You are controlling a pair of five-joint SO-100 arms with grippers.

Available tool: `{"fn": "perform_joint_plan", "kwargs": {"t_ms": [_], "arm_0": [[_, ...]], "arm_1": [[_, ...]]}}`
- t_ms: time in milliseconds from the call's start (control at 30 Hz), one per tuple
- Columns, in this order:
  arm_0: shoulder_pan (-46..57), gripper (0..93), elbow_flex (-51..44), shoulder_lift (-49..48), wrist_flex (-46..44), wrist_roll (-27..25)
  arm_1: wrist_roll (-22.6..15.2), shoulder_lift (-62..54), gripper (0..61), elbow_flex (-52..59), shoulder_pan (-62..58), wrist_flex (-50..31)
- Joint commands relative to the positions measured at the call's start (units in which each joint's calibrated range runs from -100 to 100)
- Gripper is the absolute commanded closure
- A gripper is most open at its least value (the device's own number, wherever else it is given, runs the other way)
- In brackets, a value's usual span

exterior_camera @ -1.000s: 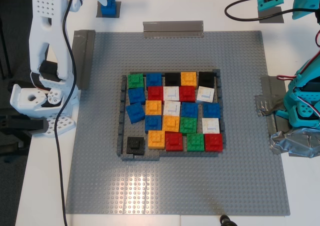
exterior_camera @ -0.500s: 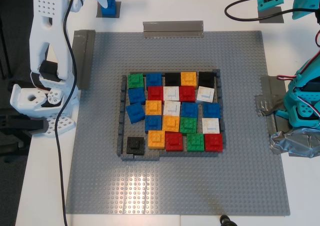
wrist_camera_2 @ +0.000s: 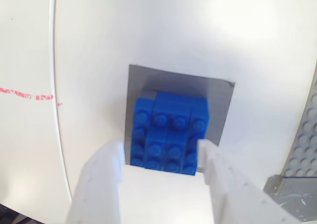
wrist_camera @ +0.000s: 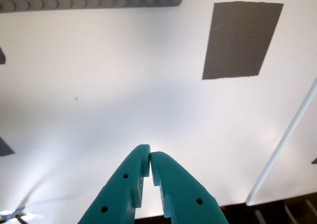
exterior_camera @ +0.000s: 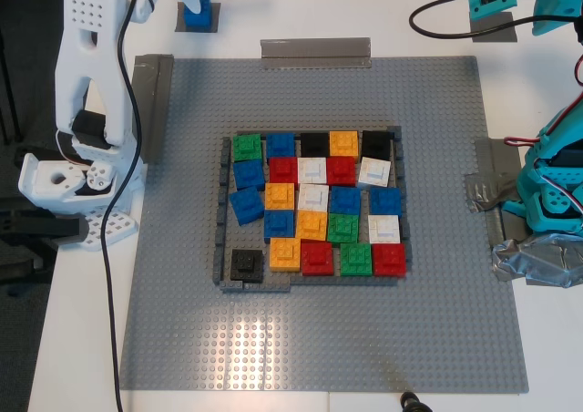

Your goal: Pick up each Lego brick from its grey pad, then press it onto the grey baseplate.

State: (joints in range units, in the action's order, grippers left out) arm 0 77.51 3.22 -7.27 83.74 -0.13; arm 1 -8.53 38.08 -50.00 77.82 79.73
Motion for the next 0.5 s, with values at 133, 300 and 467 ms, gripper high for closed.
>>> {"fn": "perform_joint_plan", "kwargs": {"t_ms": [133, 300, 467], "arm_0": [[0.22, 92.7, -2.90, -2.52, 0.23, -0.28], [0.22, 92.7, -2.90, -2.52, 0.23, -0.28], [0.22, 92.7, -2.90, -2.52, 0.15, -0.28]], "arm_1": [[-0.19, -1.26, 42.8, -4.40, -0.96, -0.64], [-0.44, -1.17, 42.6, -4.76, -0.67, -1.29], [-0.39, -0.66, 42.7, -6.12, -0.67, -1.61]]}}
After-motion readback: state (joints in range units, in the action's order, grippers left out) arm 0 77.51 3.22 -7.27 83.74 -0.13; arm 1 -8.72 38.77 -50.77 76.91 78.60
